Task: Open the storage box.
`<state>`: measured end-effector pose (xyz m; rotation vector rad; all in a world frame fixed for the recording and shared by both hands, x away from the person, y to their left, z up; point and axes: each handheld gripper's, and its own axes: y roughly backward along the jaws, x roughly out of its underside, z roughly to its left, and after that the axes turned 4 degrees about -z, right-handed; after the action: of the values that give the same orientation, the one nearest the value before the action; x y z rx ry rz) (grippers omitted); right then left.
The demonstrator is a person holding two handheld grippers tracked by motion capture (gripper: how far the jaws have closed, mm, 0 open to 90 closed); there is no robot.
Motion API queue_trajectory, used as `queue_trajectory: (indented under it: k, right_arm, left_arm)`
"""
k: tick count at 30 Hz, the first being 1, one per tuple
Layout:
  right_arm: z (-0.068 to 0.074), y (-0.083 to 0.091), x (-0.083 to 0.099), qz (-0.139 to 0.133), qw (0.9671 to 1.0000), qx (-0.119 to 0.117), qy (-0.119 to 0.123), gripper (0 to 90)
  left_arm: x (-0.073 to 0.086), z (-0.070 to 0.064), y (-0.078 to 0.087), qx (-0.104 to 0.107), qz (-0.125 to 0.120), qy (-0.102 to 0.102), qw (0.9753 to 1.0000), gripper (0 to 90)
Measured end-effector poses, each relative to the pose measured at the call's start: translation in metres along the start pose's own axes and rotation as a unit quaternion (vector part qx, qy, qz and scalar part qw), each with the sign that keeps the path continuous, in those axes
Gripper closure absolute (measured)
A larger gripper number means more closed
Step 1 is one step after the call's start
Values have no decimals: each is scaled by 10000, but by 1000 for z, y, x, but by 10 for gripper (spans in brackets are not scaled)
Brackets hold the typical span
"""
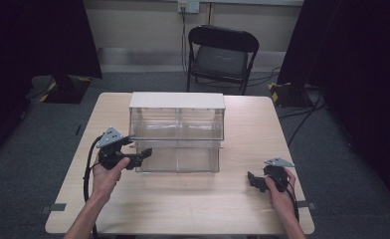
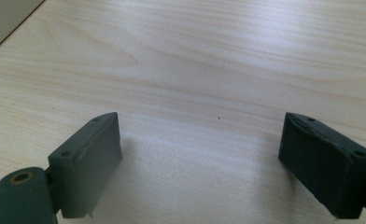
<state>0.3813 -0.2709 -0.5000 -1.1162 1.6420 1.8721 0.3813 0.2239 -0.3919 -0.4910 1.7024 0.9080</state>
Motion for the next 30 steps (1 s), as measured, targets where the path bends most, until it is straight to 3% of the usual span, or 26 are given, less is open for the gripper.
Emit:
queue_trajectory:
  k: [9, 24, 27, 30]
  right_arm:
    - [0, 0, 0, 0, 10000, -1, 0, 122]
    - [0, 0, 0, 0, 10000, -1, 2, 122]
    - [0, 0, 0, 0, 10000, -2, 2, 122]
    - [0, 0, 0, 0, 10000, -1, 3, 122]
  left_arm:
    - [-1, 3, 0, 121, -47, 283, 9995, 154]
    - [-1, 3, -1, 93, -42, 322, 9994, 172]
    - [-1, 1, -1, -11, 4, 186, 9998, 183]
    - [-1, 1, -1, -20, 5, 192, 9998, 185]
